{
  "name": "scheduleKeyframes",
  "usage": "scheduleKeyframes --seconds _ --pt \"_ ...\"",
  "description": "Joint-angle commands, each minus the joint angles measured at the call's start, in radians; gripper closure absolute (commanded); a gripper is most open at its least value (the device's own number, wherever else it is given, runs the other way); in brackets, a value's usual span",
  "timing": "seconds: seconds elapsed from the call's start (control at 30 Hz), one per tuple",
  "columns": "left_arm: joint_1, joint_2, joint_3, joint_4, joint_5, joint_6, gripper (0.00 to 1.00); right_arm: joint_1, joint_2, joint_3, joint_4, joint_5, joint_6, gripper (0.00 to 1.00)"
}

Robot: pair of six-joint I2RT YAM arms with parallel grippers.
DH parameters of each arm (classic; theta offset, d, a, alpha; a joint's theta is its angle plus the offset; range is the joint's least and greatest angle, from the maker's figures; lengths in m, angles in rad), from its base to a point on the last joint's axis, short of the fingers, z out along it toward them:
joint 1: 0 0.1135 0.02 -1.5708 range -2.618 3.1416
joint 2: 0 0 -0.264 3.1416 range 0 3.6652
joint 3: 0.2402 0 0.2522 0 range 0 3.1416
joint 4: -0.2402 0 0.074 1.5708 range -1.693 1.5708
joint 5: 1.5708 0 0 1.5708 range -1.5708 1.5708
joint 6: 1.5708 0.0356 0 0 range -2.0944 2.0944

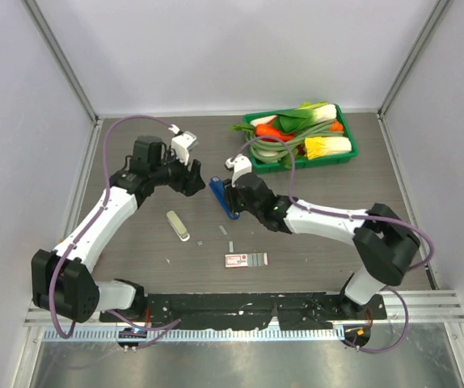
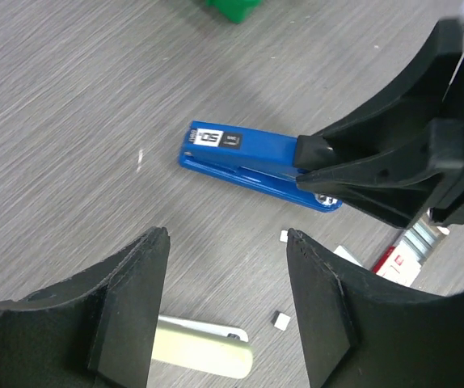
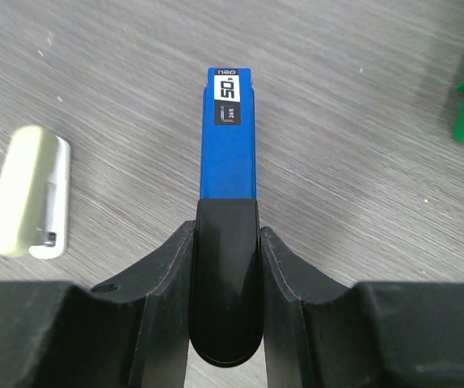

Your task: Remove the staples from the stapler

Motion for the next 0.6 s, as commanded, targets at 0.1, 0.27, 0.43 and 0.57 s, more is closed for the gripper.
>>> scheduleKeyframes --seconds 0.1,0.27,0.43,0.57 --pt "0.079 -0.052 -0.022 -0.014 -0.001 -0.026 0.33 0.005 0.138 0.142 0.112 -0.042 -0.160 0.99" --pt "0.079 -0.061 -0.046 -0.017 -0.001 -0.017 0.32 0.005 0.235 0.218 0.103 -0.103 -0.244 0.99" --pt "0.079 -0.064 -0.060 -0.015 -0.001 -0.009 0.31 0.005 0.293 0.279 0.082 -0.160 -0.257 0.99" --pt "0.080 -0.058 -0.059 -0.035 0.002 -0.002 0.30 0.005 0.318 0.293 0.062 -0.163 -0.284 0.82"
